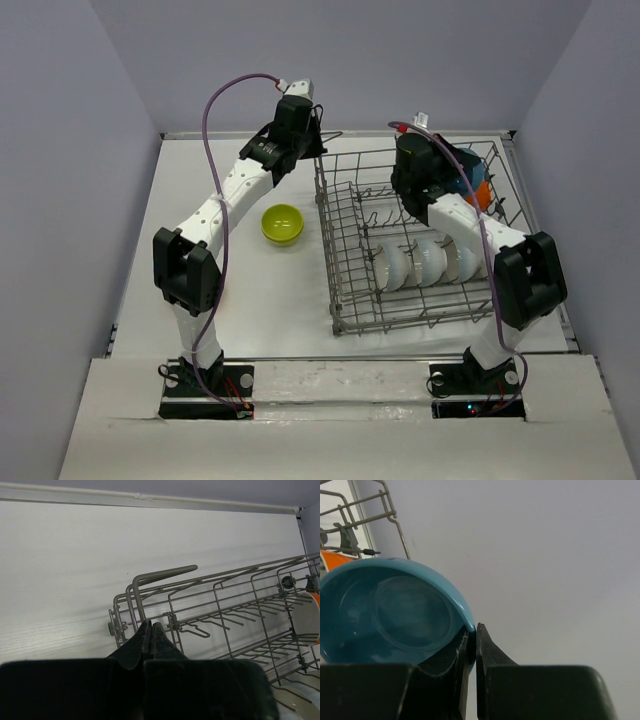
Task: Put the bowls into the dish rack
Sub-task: Move the dish rack to the center of the board.
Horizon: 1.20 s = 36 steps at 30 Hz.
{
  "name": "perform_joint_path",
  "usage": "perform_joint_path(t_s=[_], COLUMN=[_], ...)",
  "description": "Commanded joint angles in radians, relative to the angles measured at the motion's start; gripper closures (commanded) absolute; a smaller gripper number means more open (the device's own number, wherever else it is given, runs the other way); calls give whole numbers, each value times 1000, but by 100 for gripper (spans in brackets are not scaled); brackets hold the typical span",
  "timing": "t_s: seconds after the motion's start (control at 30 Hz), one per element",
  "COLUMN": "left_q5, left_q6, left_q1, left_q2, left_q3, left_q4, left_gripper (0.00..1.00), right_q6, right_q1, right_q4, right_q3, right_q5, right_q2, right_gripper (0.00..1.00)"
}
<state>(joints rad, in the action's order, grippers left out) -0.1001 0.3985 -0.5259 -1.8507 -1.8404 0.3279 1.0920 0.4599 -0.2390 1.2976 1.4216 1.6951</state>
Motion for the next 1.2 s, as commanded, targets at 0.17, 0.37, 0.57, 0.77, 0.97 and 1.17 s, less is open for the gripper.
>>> perform_joint_path(t_s=[0.17, 0.37, 0.57, 0.77, 0.97, 1.17], left_q5=[31, 63, 95, 129, 154, 158], left_q6=[-23, -21, -9, -4, 2, 2], left_q1=[1, 1, 1, -3, -8, -9], left_q2=[87, 119, 159, 197, 200, 191], left_q3=[23, 55, 102, 139, 138, 138], left_q4=[-32, -46, -64, -84, -87, -86], left_gripper=[100, 100, 100, 100, 100, 100], right_q6=[-14, -14, -14, -11, -6, -6], right_q1=[-3, -24, -43, -43, -52, -52], right_q4=[-14, -14, -14, -13, -10, -5], right_q3=[-35, -35, -24, -15, 9, 15], right_q5=[20, 22, 23, 30, 30, 33], right_q2=[18, 55, 92, 115, 123, 141], right_gripper=[99, 99, 99, 99, 99, 99])
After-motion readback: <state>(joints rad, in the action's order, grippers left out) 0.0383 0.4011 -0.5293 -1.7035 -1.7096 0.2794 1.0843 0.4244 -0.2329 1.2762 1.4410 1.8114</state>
